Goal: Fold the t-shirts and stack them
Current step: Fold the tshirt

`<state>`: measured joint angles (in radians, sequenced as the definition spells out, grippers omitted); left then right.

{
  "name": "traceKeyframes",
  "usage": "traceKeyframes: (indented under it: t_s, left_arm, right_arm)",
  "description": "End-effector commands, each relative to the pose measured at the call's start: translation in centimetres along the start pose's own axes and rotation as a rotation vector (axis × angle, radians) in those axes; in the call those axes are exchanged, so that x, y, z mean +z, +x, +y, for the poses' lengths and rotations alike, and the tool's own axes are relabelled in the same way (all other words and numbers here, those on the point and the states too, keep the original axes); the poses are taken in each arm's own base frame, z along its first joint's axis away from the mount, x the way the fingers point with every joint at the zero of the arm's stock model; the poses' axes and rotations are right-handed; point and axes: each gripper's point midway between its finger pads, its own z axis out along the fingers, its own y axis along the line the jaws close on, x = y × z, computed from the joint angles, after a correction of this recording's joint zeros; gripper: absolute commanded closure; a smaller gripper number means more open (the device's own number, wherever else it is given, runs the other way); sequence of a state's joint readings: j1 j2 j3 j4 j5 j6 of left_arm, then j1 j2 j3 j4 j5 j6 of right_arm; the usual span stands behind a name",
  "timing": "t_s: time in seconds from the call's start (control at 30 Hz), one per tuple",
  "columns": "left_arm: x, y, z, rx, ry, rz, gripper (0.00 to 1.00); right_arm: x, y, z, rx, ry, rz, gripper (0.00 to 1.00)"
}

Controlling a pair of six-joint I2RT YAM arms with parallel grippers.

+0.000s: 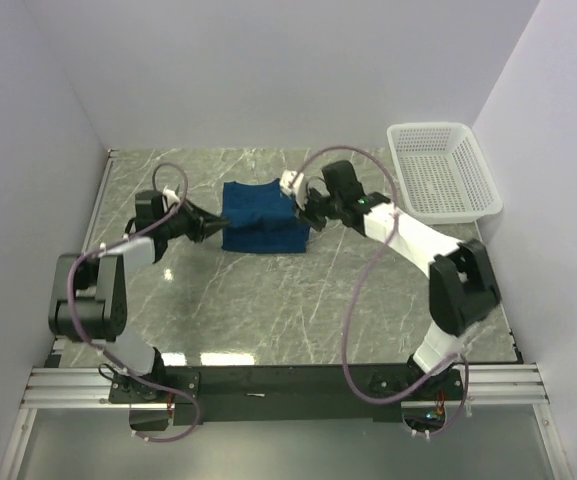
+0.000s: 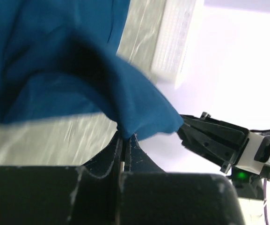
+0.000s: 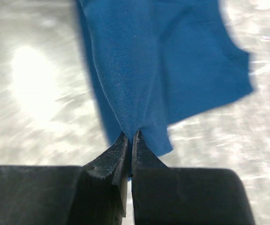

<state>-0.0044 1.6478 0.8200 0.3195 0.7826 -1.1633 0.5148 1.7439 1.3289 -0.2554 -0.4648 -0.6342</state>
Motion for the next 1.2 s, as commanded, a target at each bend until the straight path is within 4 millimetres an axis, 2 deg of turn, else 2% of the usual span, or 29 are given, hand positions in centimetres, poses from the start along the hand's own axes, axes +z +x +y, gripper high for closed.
traceKeyframes:
  t_s: [0.0, 0.03, 0.07, 0.1, 0.13, 0.23, 0.27, 0.3, 0.33, 0.37, 0.4, 0.53, 0.6, 0.8, 1.0, 1.17]
  left_arm:
    - [-2.8, 3.9, -0.6, 0.082, 0.030, 0.040, 0.99]
    - [-3.3, 4.8, -0.2, 0.082, 0.023, 0.050, 0.99]
    - [-3.9, 6.2, 1.2, 0.060, -0.003, 0.067, 1.00]
    - [-4.7, 7.5, 1.1, 0.077, -0.004, 0.078, 1.00]
    - [-5.2, 8.8, 2.6, 0.053, -0.030, 0.097, 1.00]
    - [-7.1, 11.1, 3.4, 0.051, -0.044, 0.095, 0.99]
    - [-7.6, 12.3, 4.9, 0.024, -0.074, 0.106, 0.99]
    - [-8.3, 12.8, 4.5, 0.050, -0.063, 0.097, 0.99]
    - [-8.9, 14.1, 6.2, 0.003, -0.115, 0.116, 0.99]
    - [-9.3, 14.6, 6.7, -0.007, -0.129, 0.116, 0.99]
    - [-9.9, 15.1, 6.4, 0.006, -0.117, 0.109, 0.99]
    - [-11.4, 17.6, 8.6, -0.077, -0.169, 0.129, 0.99]
    - [-12.2, 19.1, 10.4, -0.138, -0.232, 0.160, 0.99]
    - [-13.4, 21.4, 12.6, -0.173, -0.350, 0.232, 1.00]
    - [-12.6, 19.6, 10.2, -0.125, -0.306, 0.193, 0.99]
    - [-12.2, 17.6, 6.8, -0.064, -0.269, 0.158, 1.00]
  right_arm:
    - [-2.8, -0.8, 5.5, -0.068, -0.169, -0.100, 1.00]
    - [-3.2, -0.4, 6.7, -0.075, -0.201, -0.096, 1.00]
    - [-3.8, 0.2, 8.4, -0.085, -0.236, -0.094, 1.00]
    - [-4.1, 0.6, 9.3, -0.114, -0.264, -0.091, 1.00]
    - [-4.5, 1.6, 11.5, -0.119, -0.312, -0.063, 1.00]
    - [-5.0, 2.8, 14.2, -0.182, -0.355, -0.031, 1.00]
    - [-4.8, 3.9, 16.2, -0.202, -0.389, -0.002, 1.00]
    - [-4.7, 4.6, 16.8, -0.233, -0.382, 0.024, 1.00]
    - [-4.8, 5.4, 17.6, -0.249, -0.391, 0.042, 1.00]
    - [-4.7, 5.6, 18.6, -0.274, -0.409, 0.050, 1.00]
    - [-4.6, 5.8, 19.0, -0.286, -0.412, 0.054, 1.00]
    - [-4.7, 7.1, 19.6, -0.313, -0.419, 0.097, 1.00]
    - [-5.1, 7.6, 20.1, -0.325, -0.434, 0.109, 1.00]
    - [-6.7, 8.0, 22.0, -0.355, -0.491, 0.100, 1.00]
    - [-6.6, 8.0, 21.7, -0.349, -0.461, 0.110, 1.00]
    - [-5.8, 7.0, 20.0, -0.338, -0.395, 0.128, 1.00]
